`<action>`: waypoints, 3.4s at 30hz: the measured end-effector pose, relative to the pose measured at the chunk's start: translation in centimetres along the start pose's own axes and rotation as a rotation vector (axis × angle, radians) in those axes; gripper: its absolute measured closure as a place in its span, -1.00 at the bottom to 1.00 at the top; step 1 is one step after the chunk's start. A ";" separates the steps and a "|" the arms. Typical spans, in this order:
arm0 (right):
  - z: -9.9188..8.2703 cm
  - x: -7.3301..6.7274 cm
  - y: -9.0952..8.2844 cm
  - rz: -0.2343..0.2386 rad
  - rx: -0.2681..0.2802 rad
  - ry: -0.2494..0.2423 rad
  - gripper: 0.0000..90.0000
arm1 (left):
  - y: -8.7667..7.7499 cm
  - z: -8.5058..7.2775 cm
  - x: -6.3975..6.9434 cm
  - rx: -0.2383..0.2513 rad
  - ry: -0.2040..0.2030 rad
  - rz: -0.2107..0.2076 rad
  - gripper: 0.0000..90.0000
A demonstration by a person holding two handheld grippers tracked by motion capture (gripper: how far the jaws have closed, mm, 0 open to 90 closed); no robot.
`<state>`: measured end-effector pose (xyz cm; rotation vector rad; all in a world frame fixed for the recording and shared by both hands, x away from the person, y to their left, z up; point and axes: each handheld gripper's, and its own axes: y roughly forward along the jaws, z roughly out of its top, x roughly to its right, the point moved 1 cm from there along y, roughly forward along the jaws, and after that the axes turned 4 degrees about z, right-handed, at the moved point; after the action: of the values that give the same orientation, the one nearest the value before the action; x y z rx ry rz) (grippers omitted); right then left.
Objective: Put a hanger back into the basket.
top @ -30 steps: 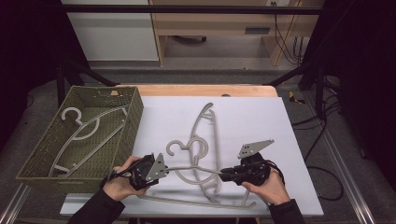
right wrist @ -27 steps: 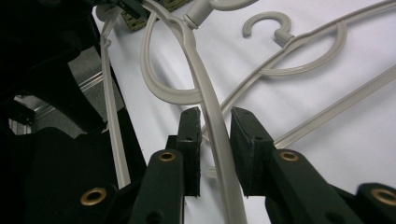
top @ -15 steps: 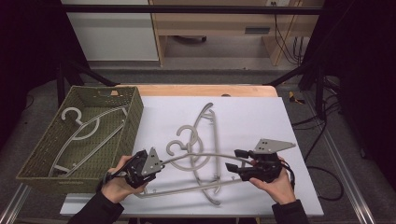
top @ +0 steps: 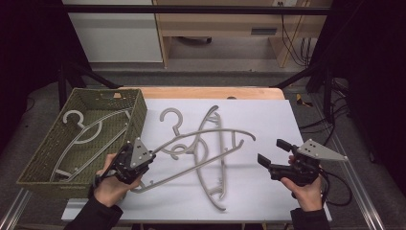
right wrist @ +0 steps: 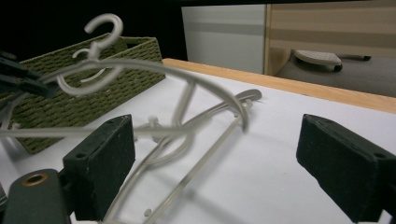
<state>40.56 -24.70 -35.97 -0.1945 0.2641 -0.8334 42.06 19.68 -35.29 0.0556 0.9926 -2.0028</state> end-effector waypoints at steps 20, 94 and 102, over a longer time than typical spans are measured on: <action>-1.3 1.2 0.7 -0.049 -0.046 0.036 -0.86 | -5.5 1.1 -8.1 0.093 -0.116 0.139 0.81; -1.7 1.1 1.2 -0.052 -0.098 0.007 -0.91 | -1.3 -15.8 -19.6 -0.313 -0.353 0.366 0.81; -1.6 1.1 1.1 -0.054 -0.096 0.004 -0.91 | 0.1 -15.6 -19.3 -0.395 -0.353 0.289 0.80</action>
<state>41.57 -24.89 -38.00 -0.2910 0.3045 -0.8756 49.19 43.22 -38.54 -0.3397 1.0604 -1.4639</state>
